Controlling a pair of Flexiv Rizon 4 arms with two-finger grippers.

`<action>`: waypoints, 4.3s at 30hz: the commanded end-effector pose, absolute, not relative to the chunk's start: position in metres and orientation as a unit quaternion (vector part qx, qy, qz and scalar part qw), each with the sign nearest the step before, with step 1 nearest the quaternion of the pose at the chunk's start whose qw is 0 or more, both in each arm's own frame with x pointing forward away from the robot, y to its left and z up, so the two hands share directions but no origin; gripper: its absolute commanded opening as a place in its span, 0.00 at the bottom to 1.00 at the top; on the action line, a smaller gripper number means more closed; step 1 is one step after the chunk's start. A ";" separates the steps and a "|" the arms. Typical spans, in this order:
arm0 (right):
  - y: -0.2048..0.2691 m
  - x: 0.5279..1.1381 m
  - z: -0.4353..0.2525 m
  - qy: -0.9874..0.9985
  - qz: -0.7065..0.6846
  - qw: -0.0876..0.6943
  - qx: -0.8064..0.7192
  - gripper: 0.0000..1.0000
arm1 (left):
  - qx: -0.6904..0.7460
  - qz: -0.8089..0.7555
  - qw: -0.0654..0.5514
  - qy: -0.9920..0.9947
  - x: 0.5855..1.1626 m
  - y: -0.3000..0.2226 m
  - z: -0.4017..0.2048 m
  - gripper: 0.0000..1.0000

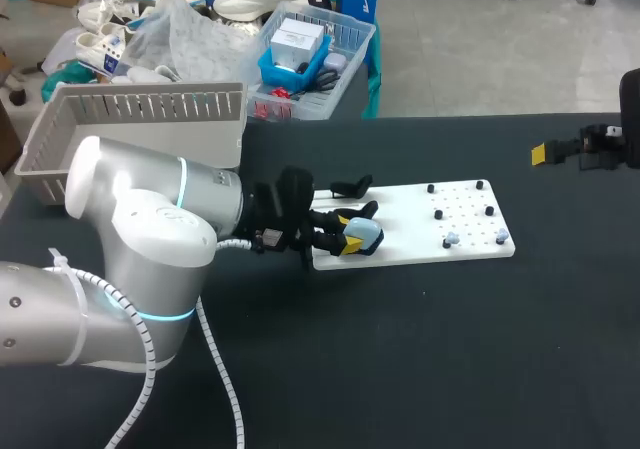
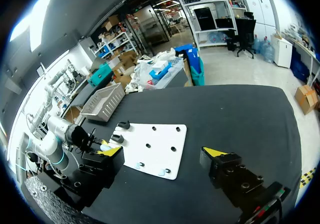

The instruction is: Pick up each earbud case from the left stands, insert the matching earbuds, close the lid, and place the case in the box.

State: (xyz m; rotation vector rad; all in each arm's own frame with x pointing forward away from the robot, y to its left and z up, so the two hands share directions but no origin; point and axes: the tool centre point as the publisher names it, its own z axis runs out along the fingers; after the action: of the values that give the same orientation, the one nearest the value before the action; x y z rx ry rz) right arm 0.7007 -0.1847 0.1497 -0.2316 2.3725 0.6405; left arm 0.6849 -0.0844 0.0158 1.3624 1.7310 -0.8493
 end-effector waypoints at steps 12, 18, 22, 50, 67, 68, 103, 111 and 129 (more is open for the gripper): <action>-0.185 0.701 0.149 0.907 0.245 0.330 -0.089 1.00 | 0.513 -0.336 0.395 0.684 0.681 -0.079 0.035 0.00; -0.185 0.701 0.149 0.907 0.245 0.330 -0.089 1.00 | 0.497 -0.334 0.401 0.693 0.684 -0.075 0.046 0.00; -0.185 0.701 0.149 0.907 0.245 0.330 -0.089 1.00 | 0.486 -0.330 0.412 0.696 0.686 -0.074 0.056 0.00; -0.114 0.678 0.150 0.871 0.301 0.298 -0.248 1.00 | 0.473 -0.316 0.462 0.681 0.685 -0.113 0.132 0.00; -0.078 0.661 0.142 0.852 0.331 0.290 -0.285 1.00 | 0.465 -0.331 0.452 0.686 0.671 -0.150 0.141 0.00; -0.077 0.661 0.141 0.851 0.332 0.290 -0.285 1.00 | 0.466 -0.330 0.451 0.686 0.670 -0.152 0.140 0.00; -0.059 0.658 0.143 0.843 0.342 0.283 -0.305 1.00 | 0.503 -0.325 0.448 0.664 0.655 -0.171 0.136 0.00; -0.061 0.657 0.145 0.844 0.339 0.286 -0.302 1.00 | 0.509 -0.327 0.446 0.660 0.650 -0.171 0.135 0.00; -0.065 0.659 0.147 0.845 0.335 0.293 -0.297 1.00 | 0.533 -0.328 0.442 0.643 0.633 -0.171 0.131 0.00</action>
State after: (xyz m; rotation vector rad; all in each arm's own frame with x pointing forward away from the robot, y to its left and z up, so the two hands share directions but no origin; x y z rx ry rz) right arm 0.6614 -0.0646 0.1467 -0.7951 2.2495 0.9006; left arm 0.6358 -0.1731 0.1302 1.3233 1.5994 -0.8125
